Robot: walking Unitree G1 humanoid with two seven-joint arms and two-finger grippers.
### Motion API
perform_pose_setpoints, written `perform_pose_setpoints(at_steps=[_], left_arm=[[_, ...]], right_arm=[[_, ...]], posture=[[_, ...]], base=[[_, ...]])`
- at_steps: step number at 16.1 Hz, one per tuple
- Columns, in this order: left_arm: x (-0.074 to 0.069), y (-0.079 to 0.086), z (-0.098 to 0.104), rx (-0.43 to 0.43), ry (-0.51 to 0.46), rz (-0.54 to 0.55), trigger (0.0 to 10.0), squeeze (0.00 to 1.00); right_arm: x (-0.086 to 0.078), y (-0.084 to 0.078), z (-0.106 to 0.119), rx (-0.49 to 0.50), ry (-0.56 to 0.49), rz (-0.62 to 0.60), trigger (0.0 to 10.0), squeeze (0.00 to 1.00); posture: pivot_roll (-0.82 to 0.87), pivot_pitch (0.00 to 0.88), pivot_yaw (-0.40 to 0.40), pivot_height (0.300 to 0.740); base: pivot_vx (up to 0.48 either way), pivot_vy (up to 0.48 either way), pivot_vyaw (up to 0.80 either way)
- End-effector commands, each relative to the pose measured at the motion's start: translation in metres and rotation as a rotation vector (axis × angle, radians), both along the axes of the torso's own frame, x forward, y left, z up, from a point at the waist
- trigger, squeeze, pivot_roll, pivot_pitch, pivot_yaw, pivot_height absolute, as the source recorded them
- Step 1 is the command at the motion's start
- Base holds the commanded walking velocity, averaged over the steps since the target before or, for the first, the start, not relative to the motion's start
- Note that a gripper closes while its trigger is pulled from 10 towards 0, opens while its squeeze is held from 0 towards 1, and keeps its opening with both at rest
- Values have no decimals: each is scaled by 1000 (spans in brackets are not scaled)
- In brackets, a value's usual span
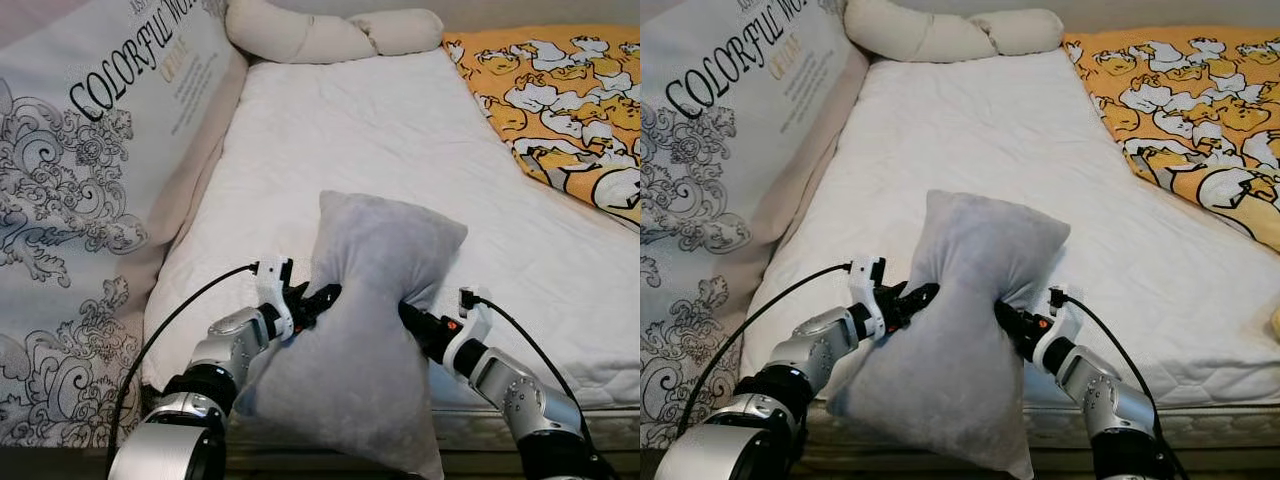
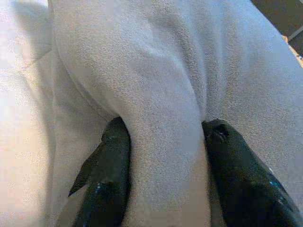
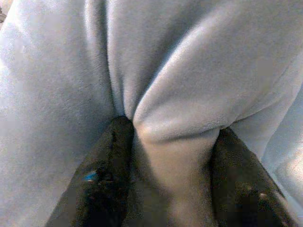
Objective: Clean up the room
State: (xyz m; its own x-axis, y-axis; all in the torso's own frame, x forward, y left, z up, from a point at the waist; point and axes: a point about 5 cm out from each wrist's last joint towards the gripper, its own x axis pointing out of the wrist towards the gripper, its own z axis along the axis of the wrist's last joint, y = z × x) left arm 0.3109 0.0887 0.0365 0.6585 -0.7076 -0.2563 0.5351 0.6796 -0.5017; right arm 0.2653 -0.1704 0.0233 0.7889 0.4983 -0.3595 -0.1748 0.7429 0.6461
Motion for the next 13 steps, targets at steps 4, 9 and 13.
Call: perform_pose_setpoints(at_steps=[4, 9, 13], left_arm=[[-1, -18, 4, 6, 2, -57, 0, 0], [13, -16, 39, 43, -198, -13, 0, 0], [11, 12, 68, 103, -331, 215, 0, 0]], right_arm=[[9, 16, 12, 4, -46, 22, 0, 0], [19, 26, 36, -43, -180, 13, 0, 0], [20, 35, 71, -125, -326, 12, 0, 0]], posture=[[-57, 0, 114, 740], [-68, 0, 138, 740], [-59, 0, 110, 740]], base=[[0, 0, 0], [0, 0, 0], [0, 0, 0]])
